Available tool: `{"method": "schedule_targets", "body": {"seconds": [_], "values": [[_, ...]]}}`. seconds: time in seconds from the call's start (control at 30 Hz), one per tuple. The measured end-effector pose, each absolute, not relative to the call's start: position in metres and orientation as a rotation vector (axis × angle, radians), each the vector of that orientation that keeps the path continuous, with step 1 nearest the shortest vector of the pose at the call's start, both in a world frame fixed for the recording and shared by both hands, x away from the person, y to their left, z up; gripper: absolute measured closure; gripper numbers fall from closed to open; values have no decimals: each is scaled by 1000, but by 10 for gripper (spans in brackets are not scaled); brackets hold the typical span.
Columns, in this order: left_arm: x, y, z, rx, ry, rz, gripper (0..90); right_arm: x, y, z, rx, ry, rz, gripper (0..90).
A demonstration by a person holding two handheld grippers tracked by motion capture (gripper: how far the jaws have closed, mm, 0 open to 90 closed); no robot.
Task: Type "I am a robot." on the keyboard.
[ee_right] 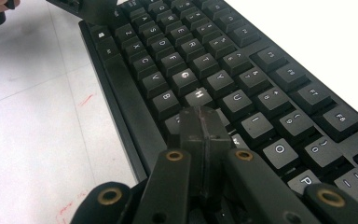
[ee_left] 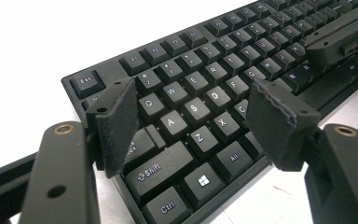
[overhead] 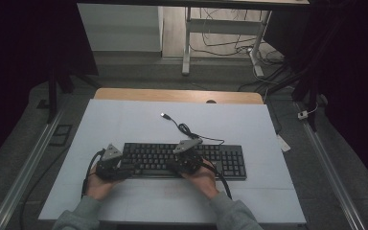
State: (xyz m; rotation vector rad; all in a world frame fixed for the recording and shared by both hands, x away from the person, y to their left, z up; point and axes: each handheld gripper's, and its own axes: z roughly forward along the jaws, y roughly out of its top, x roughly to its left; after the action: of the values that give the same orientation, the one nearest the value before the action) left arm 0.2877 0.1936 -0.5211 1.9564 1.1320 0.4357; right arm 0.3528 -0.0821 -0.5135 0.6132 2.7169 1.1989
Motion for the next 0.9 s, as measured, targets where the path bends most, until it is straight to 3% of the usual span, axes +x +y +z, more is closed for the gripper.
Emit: {"method": "schedule_targets", "body": {"seconds": [0.9], "values": [[287,194,-522,1964,1134,445,335,350,-98,-503,637,2639,1265,896]]}}
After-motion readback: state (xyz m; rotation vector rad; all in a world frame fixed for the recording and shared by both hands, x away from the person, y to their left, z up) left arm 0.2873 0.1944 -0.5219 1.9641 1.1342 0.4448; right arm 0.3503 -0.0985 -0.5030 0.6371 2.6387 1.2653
